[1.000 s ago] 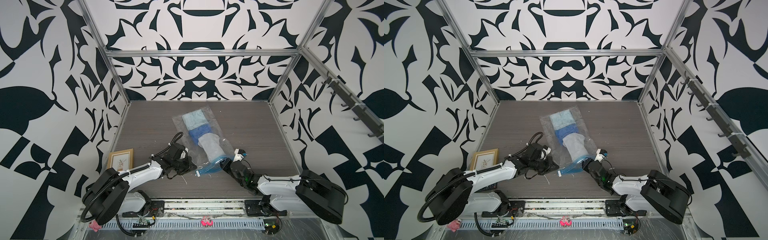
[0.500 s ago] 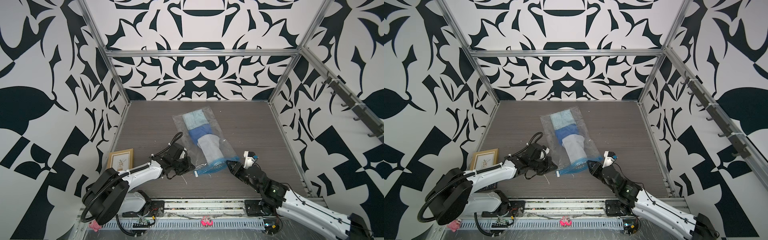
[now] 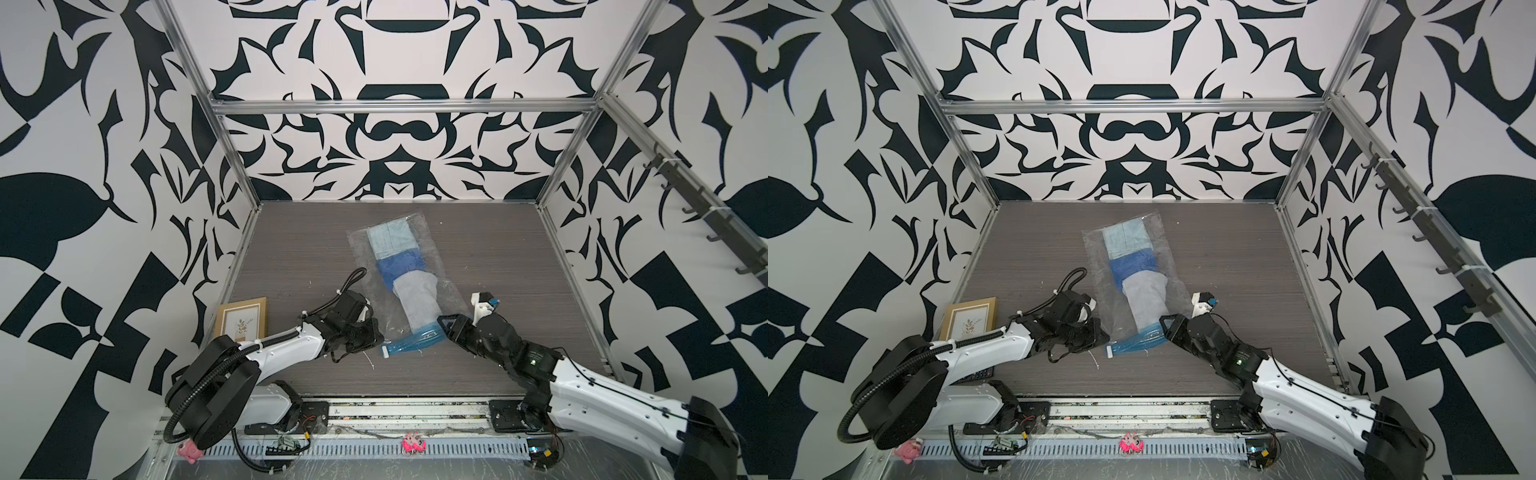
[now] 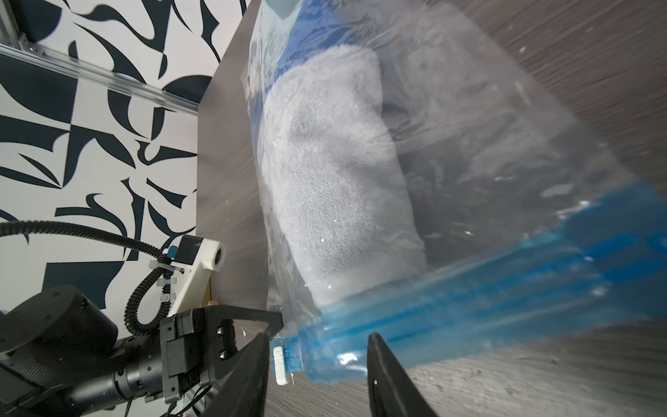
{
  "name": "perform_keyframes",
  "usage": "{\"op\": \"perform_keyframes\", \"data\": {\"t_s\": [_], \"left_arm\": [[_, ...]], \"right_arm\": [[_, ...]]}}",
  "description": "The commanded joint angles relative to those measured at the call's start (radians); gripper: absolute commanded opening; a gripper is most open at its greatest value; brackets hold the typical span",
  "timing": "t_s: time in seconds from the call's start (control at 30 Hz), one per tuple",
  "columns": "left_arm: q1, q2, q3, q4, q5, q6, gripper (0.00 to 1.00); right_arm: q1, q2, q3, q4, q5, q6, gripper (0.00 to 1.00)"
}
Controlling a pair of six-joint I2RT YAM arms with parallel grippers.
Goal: Place the folded towel into the vacuum bag
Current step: Adjust the towel in the vacuum bag.
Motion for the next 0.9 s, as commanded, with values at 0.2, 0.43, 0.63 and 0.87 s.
{"op": "perform_keyframes", "data": {"t_s": [0.2, 0.43, 0.63, 0.87], "left_arm": [[0.004, 0.043, -0.025, -0.024, -0.063, 0.080, 0.00], [0.004, 0.039, -0.045, -0.017, -0.080, 0.090, 0.00], [0.004, 0.024, -0.055, -0.029, -0.098, 0.097, 0.00], [0.004, 0.024, -0.040, -0.045, -0.108, 0.102, 0.00]], "right_arm": [[0.003, 0.104, 0.066, 0.036, -0.003, 0.049, 0.50], [0.003, 0.154, 0.003, 0.071, 0.038, 0.077, 0.49], [0.002, 0.223, -0.026, 0.082, 0.065, 0.091, 0.44], [0.001, 0.275, -0.059, 0.080, 0.130, 0.127, 0.43]]}}
